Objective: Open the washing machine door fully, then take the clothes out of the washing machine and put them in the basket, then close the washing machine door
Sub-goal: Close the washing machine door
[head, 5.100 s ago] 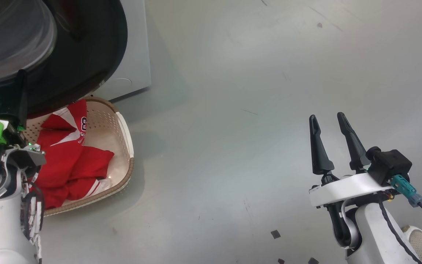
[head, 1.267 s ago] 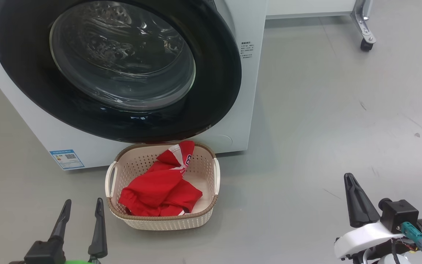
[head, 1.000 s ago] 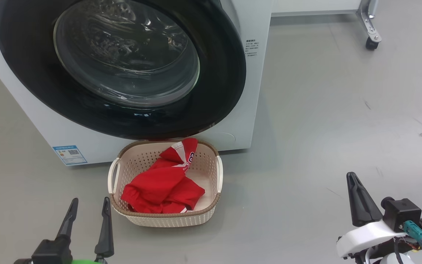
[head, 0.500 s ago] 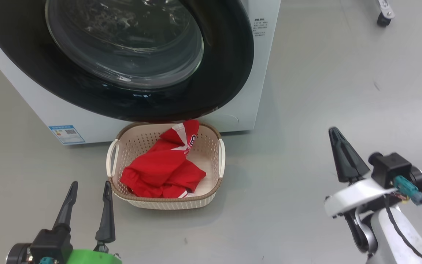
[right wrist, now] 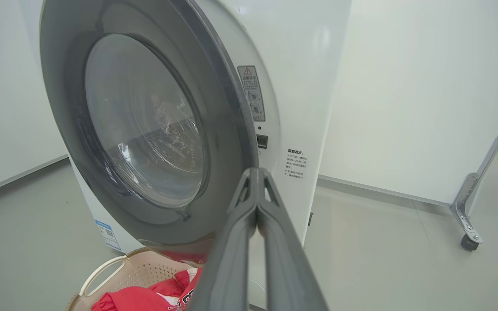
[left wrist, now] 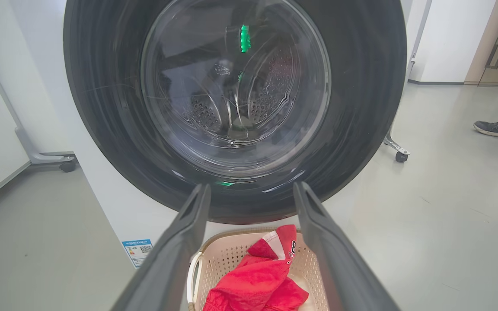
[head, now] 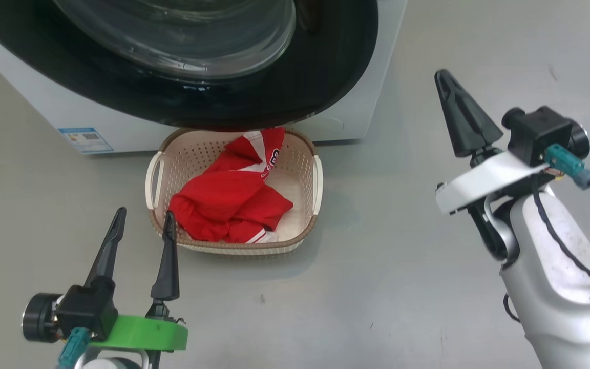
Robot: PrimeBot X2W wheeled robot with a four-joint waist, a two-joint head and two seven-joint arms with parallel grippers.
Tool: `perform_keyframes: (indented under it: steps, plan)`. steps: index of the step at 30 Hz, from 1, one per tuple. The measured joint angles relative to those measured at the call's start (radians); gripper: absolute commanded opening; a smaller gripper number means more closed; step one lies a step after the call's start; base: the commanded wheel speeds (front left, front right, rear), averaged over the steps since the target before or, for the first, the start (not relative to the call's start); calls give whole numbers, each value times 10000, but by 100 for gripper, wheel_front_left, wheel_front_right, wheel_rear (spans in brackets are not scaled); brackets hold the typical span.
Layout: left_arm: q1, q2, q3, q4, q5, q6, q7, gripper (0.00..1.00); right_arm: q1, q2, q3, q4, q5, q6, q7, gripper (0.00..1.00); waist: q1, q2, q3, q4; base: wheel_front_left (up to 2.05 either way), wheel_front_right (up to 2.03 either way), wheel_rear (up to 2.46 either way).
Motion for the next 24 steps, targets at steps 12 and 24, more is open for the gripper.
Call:
perform_keyframes:
  steps: [12, 24]
  plan:
    - [-687, -267, -376, 0, 171, -12, -15, 100, -1997, -242, 445, 823, -130, 178, 539, 0, 0, 0, 906, 840, 0, 0, 0]
    - [-1292, -414, -662, 153, 173, -102, -117, 100, -3577, -487, 458, 1668, -61, 261, 746, 0, 1, 0, 1760, 1781, 0, 0, 0]
